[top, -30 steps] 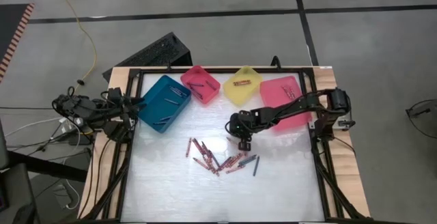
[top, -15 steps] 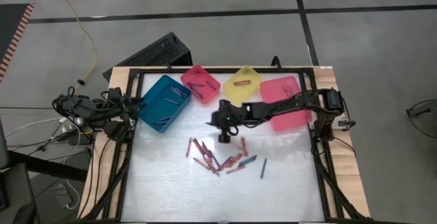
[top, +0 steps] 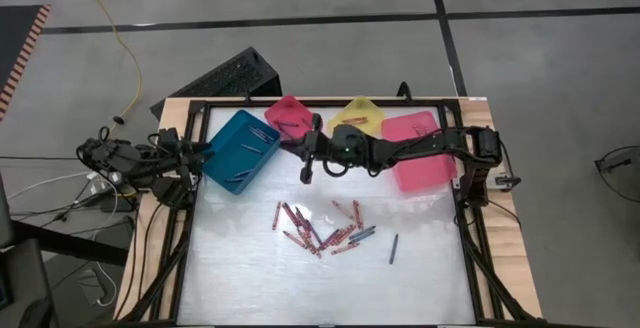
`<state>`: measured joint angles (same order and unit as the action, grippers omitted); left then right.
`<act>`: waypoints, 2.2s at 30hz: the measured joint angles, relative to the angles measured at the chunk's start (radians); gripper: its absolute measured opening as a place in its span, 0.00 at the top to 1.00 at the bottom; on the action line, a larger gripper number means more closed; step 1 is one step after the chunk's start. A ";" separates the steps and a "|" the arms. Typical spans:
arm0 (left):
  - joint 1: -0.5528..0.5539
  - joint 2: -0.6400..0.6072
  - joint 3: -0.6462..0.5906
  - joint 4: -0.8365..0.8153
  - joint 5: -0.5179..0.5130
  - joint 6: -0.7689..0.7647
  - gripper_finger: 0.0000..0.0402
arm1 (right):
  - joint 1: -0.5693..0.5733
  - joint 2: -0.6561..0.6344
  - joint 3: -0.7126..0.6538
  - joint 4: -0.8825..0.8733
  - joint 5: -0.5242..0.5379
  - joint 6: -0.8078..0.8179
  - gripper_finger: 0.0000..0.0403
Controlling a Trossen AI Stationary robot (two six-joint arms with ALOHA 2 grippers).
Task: Sort crayons
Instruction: Put the blue crayon into the blue bin
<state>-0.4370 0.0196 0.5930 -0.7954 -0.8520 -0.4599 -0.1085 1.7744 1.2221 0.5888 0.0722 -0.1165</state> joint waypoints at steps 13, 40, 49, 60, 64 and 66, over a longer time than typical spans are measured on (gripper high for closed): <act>0.000 0.000 0.000 0.000 0.000 0.000 0.64 | -0.033 0.139 0.045 0.260 -0.113 0.043 0.99; 0.000 0.000 0.000 -0.001 0.000 -0.003 0.64 | -0.147 0.797 0.916 -0.156 -0.205 0.160 0.96; 0.000 0.000 0.000 0.000 0.000 -0.004 0.64 | -0.164 0.791 0.929 -0.189 -0.205 0.137 0.75; 0.000 0.000 0.000 0.000 0.000 -0.003 0.64 | -0.174 0.538 0.929 -0.606 -0.280 0.024 0.70; 0.000 0.000 0.000 0.000 0.000 -0.004 0.64 | -0.163 0.350 0.932 -0.990 -0.277 -0.041 0.70; 0.000 0.000 0.000 0.000 0.000 -0.003 0.64 | -0.147 0.268 0.932 -1.183 -0.244 -0.037 0.70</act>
<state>-0.4370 0.0193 0.5930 -0.7958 -0.8520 -0.4633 -0.2559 2.0420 2.1540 -0.5946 -0.1715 -0.1535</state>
